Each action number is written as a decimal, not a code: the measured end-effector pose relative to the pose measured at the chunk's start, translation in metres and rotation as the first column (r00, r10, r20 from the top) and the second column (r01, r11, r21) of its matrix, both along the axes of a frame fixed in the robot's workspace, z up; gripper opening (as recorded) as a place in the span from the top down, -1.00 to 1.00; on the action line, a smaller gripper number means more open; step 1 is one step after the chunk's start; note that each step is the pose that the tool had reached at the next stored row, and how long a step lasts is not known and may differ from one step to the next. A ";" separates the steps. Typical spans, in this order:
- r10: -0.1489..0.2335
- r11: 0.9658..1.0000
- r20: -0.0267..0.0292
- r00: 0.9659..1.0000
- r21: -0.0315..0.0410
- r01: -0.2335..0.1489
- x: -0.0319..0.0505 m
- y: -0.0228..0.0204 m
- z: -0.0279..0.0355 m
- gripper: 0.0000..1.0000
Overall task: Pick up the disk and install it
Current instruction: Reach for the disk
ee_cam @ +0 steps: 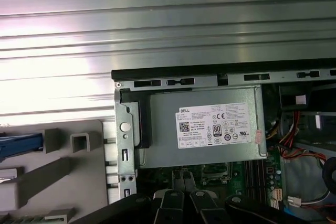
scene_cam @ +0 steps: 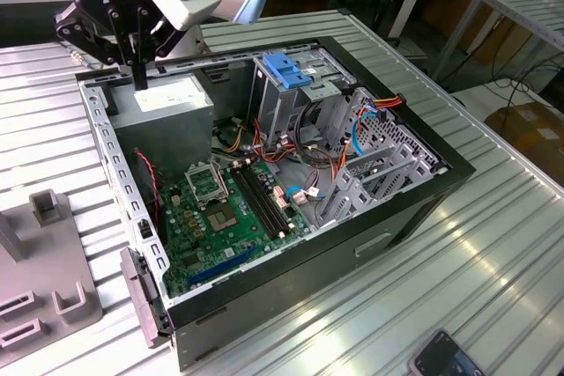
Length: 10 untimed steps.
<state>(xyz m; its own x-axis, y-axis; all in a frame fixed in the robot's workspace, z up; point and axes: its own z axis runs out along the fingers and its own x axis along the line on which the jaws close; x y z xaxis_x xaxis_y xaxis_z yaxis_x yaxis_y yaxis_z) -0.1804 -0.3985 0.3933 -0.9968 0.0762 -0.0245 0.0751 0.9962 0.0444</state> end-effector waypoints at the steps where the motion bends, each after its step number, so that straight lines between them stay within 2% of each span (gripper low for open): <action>1: 0.000 1.000 0.000 1.000 0.000 0.000 -0.0011 0.0002 0.0000 0.80; 10: 0.000 1.000 0.000 1.000 0.000 0.000 -0.0075 0.0032 0.0000 0.80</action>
